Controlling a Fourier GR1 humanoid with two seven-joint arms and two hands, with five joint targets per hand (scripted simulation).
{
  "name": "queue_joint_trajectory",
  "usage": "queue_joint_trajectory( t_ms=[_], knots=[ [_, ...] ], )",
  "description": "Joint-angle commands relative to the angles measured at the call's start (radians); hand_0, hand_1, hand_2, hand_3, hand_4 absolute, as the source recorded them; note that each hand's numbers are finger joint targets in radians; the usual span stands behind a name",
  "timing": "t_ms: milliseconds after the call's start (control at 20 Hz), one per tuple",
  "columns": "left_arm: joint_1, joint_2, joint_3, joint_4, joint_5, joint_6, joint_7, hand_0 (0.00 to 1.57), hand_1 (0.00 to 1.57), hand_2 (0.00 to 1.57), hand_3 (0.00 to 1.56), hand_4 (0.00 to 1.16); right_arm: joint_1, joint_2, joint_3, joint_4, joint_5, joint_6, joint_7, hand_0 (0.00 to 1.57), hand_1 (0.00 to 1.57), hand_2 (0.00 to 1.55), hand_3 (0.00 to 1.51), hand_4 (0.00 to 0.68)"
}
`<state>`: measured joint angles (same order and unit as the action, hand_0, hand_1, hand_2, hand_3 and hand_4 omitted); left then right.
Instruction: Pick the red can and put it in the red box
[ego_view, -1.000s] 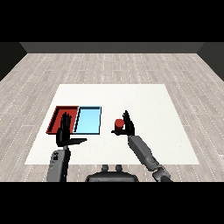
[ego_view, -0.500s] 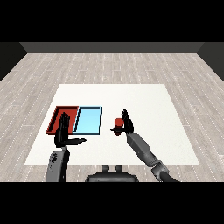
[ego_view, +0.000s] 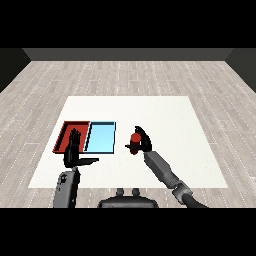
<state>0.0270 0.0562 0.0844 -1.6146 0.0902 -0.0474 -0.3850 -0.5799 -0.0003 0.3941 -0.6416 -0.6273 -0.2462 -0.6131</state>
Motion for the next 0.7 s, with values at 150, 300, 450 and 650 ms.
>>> queue_joint_trajectory(
  t_ms=[150,300,450,650],
  knots=[
    [0.055,-0.003,-0.016,-0.068,-0.005,-0.005,0.003,0.0,0.0,0.0,0.0,0.0,-0.066,0.0,-0.018,0.05,0.023,-0.081,0.026,1.5,1.5,1.47,1.44,0.667],
    [0.033,-0.011,-0.027,-0.069,-0.027,0.02,0.019,0.0,0.0,0.0,0.0,0.0,-0.063,-0.005,-0.041,0.025,0.096,-0.089,0.042,1.49,1.49,1.46,1.44,0.661],
    [0.049,0.023,0.002,-0.055,0.001,-0.023,0.018,0.0,0.0,0.0,0.0,0.0,0.001,0.0,-0.025,0.0,0.143,-0.088,0.003,1.47,1.47,1.45,1.43,0.646],
    [-0.019,0.0,-0.006,0.035,-0.009,-0.01,-0.004,0.0,0.0,0.0,0.0,0.0,0.0,0.0,0.001,-0.132,0.189,-0.174,0.101,1.47,1.47,1.46,1.42,0.652]
  ],
)
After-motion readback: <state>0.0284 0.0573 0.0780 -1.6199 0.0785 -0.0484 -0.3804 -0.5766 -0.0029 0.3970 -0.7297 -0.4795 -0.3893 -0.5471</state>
